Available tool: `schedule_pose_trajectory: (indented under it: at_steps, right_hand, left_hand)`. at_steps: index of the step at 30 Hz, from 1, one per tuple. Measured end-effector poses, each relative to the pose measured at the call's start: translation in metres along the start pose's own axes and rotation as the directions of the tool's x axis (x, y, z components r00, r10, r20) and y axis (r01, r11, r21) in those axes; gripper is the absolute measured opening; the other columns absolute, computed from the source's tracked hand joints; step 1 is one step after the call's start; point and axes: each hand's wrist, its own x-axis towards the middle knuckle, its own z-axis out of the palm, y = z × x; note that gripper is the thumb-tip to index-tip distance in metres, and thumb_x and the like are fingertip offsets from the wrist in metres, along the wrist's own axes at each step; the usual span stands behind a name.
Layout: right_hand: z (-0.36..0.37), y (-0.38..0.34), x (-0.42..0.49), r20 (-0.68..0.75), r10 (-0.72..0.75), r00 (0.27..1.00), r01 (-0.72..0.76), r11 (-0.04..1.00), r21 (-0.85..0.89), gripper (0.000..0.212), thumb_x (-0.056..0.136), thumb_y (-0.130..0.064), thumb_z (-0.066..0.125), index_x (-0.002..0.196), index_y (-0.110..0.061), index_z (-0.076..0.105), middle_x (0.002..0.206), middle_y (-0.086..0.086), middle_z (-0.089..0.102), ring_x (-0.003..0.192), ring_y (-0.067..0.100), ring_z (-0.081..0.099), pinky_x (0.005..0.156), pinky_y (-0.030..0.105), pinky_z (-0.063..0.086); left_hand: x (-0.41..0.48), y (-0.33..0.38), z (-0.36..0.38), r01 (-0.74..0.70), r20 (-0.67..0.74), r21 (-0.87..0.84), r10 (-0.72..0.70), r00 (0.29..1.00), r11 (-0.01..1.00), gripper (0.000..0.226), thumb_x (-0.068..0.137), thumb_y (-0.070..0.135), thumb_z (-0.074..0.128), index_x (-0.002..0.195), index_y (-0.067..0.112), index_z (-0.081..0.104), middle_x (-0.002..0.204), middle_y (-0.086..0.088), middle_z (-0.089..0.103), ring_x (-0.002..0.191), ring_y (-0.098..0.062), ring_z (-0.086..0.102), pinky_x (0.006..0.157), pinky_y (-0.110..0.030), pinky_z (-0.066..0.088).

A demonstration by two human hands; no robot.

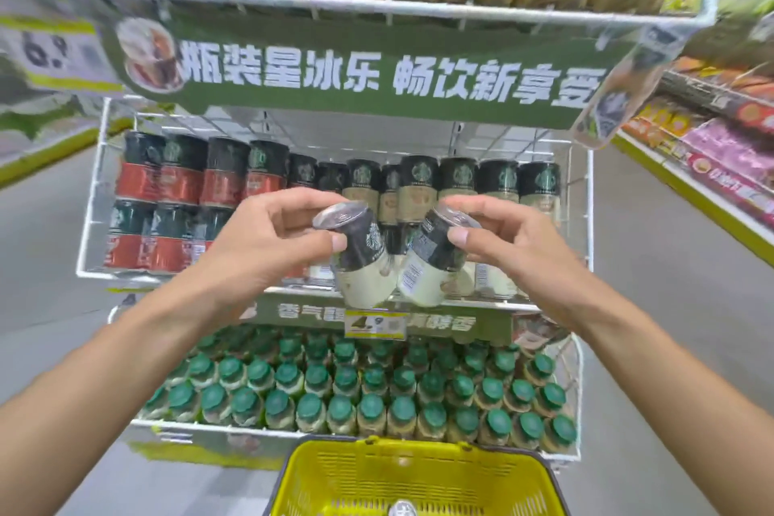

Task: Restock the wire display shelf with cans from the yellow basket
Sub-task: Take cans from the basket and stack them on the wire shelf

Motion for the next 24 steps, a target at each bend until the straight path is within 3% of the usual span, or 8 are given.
schedule_pose_trajectory:
  at_steps: [4, 8, 13, 16, 19, 24]
  right_hand:
    - [0.015, 0.0, 0.023, -0.046, -0.025, 0.999, 0.022, 0.998, -0.064, 0.028, 0.083, -0.04, 0.083, 0.11, -0.032, 0.078, 0.098, -0.015, 0.08, 0.089, -0.003, 0.073, 0.074, 0.012, 0.054]
    - [0.034, 0.002, 0.045, -0.102, 0.02, 0.995, -0.043, 0.971, -0.235, 0.053, 0.074, -0.058, 0.084, 0.116, -0.026, 0.077, 0.103, -0.014, 0.079, 0.097, 0.0, 0.073, 0.088, 0.029, 0.06]
    - [0.06, 0.005, 0.064, -0.147, -0.02, 0.989, -0.058, 0.859, -0.509, 0.068, 0.076, -0.067, 0.078, 0.122, -0.017, 0.074, 0.108, -0.009, 0.075, 0.098, 0.005, 0.07, 0.074, 0.015, 0.052]
    - [0.071, 0.006, 0.068, -0.166, -0.028, 0.986, -0.071, 0.823, -0.564, 0.058, 0.077, -0.068, 0.077, 0.104, -0.017, 0.077, 0.095, -0.004, 0.077, 0.09, 0.013, 0.071, 0.077, 0.031, 0.059]
    - [0.08, 0.004, 0.07, -0.148, -0.02, 0.989, -0.08, 0.766, -0.638, 0.052, 0.076, -0.067, 0.077, 0.085, -0.016, 0.075, 0.073, 0.001, 0.072, 0.071, 0.019, 0.069, 0.068, 0.043, 0.061]
    - [0.089, 0.004, 0.073, -0.109, -0.014, 0.994, -0.077, 0.622, -0.779, 0.061, 0.077, -0.072, 0.073, 0.079, -0.011, 0.069, 0.071, 0.006, 0.065, 0.069, 0.027, 0.064, 0.062, 0.041, 0.057]
  left_hand:
    - [0.013, -0.008, -0.002, -0.019, -0.078, 0.013, 0.02, 0.997, 1.0, 0.036, 0.087, -0.004, 0.073, 0.118, 0.012, 0.075, 0.111, -0.001, 0.08, 0.11, -0.019, 0.073, 0.087, -0.016, 0.057]
    - [0.023, -0.021, -0.006, -0.006, -0.096, 0.013, 0.007, 0.995, 1.0, 0.039, 0.078, 0.011, 0.082, 0.115, 0.017, 0.076, 0.112, 0.0, 0.08, 0.112, -0.021, 0.073, 0.098, -0.036, 0.057]
    - [0.04, -0.043, -0.013, 0.018, -0.083, 0.043, -0.015, 0.996, 0.999, 0.044, 0.076, 0.023, 0.081, 0.119, 0.023, 0.07, 0.106, 0.002, 0.081, 0.105, -0.011, 0.075, 0.098, -0.033, 0.053]
    - [0.045, -0.06, -0.025, 0.021, -0.041, -0.015, -0.022, 0.999, 1.0, 0.04, 0.086, 0.011, 0.081, 0.122, 0.02, 0.067, 0.107, -0.003, 0.081, 0.103, -0.015, 0.076, 0.088, -0.021, 0.056]
    - [0.047, -0.074, -0.034, 0.006, -0.009, 0.02, -0.006, 1.0, 1.0, 0.033, 0.088, 0.005, 0.079, 0.118, 0.013, 0.068, 0.116, -0.004, 0.078, 0.11, -0.018, 0.074, 0.086, -0.017, 0.056]
    - [0.052, -0.087, -0.038, 0.073, -0.022, 0.03, -0.073, 0.997, 0.997, 0.03, 0.091, 0.014, 0.077, 0.12, 0.018, 0.072, 0.12, 0.008, 0.077, 0.114, -0.007, 0.071, 0.104, -0.039, 0.054]
